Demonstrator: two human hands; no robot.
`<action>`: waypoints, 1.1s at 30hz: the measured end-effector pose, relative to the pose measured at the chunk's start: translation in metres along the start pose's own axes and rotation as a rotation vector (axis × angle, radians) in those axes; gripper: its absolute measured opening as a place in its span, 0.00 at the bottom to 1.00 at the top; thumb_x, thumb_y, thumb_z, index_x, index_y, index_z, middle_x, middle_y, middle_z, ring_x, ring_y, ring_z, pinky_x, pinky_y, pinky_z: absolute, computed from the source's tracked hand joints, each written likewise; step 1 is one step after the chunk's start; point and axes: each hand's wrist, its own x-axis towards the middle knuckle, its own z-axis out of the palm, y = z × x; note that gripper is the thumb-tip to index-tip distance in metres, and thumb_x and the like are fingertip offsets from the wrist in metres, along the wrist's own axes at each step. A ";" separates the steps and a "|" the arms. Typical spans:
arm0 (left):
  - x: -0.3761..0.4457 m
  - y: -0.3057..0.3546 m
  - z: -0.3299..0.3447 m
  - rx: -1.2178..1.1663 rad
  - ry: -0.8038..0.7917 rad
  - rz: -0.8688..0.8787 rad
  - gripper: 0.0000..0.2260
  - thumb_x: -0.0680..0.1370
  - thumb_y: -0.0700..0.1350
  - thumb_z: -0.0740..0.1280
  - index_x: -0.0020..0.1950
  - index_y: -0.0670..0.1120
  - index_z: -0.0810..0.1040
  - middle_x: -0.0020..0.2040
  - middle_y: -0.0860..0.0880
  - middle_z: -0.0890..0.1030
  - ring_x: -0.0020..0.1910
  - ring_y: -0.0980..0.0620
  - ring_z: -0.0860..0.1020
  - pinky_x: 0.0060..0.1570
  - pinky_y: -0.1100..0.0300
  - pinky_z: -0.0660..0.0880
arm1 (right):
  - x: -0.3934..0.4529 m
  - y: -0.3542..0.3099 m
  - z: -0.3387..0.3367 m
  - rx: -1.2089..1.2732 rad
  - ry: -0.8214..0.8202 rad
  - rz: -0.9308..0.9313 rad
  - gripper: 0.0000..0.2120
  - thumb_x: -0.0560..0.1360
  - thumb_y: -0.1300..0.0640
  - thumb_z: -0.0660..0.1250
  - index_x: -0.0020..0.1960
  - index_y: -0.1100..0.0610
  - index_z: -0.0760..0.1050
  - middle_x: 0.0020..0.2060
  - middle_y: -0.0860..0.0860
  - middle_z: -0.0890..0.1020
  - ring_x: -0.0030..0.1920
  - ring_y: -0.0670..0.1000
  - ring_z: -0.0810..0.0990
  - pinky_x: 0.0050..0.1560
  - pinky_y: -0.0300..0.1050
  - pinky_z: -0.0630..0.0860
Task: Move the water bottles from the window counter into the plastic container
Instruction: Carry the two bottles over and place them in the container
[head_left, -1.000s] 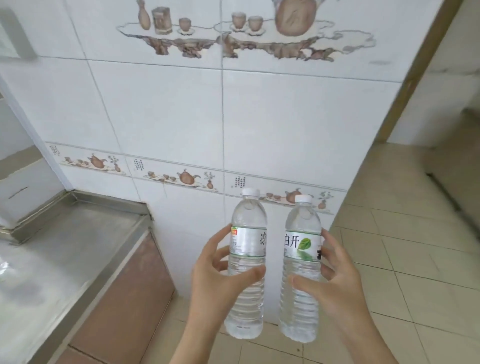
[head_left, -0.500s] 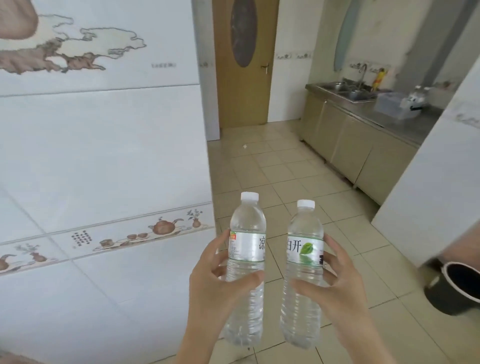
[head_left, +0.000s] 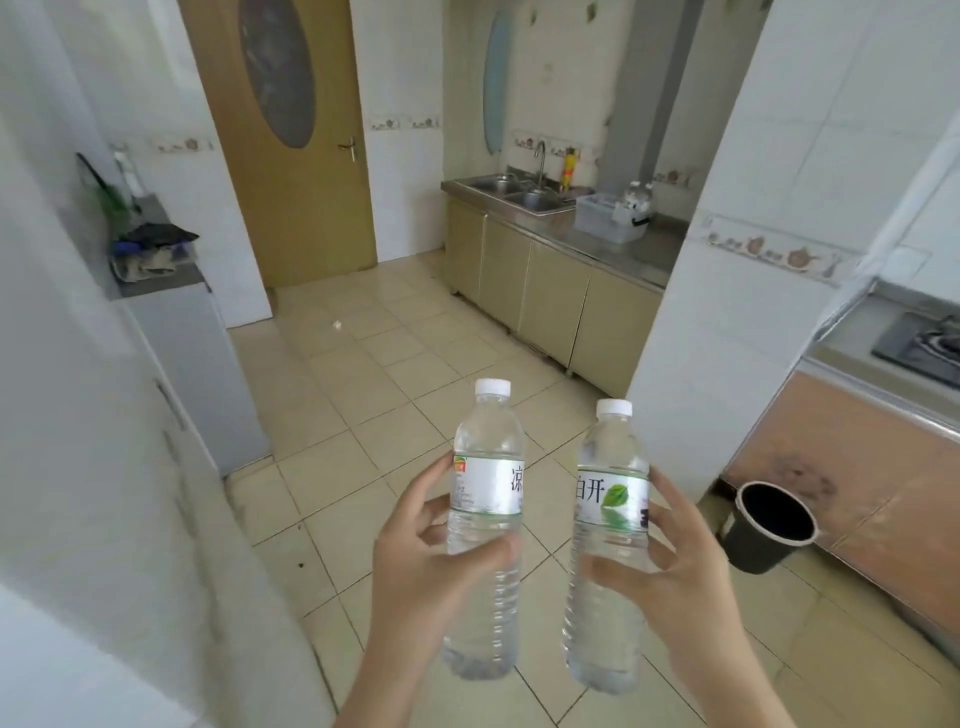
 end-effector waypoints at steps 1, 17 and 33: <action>0.013 0.001 0.006 0.005 -0.019 0.006 0.37 0.57 0.43 0.83 0.59 0.69 0.76 0.47 0.57 0.87 0.47 0.60 0.83 0.46 0.65 0.73 | 0.011 0.000 -0.001 0.000 0.018 0.001 0.46 0.55 0.68 0.81 0.62 0.34 0.69 0.55 0.44 0.80 0.54 0.45 0.80 0.49 0.48 0.77; 0.250 -0.002 0.156 0.030 -0.068 -0.001 0.34 0.55 0.47 0.80 0.56 0.70 0.76 0.47 0.59 0.86 0.44 0.61 0.83 0.44 0.64 0.76 | 0.274 0.022 -0.025 0.047 0.053 0.010 0.46 0.58 0.71 0.79 0.66 0.39 0.66 0.52 0.42 0.79 0.49 0.41 0.78 0.39 0.39 0.73; 0.542 0.001 0.307 0.016 -0.021 -0.025 0.36 0.52 0.51 0.80 0.55 0.74 0.75 0.49 0.59 0.86 0.49 0.58 0.84 0.51 0.55 0.80 | 0.601 0.031 -0.037 -0.023 0.001 0.052 0.43 0.57 0.70 0.80 0.54 0.28 0.71 0.49 0.36 0.81 0.54 0.44 0.80 0.53 0.50 0.77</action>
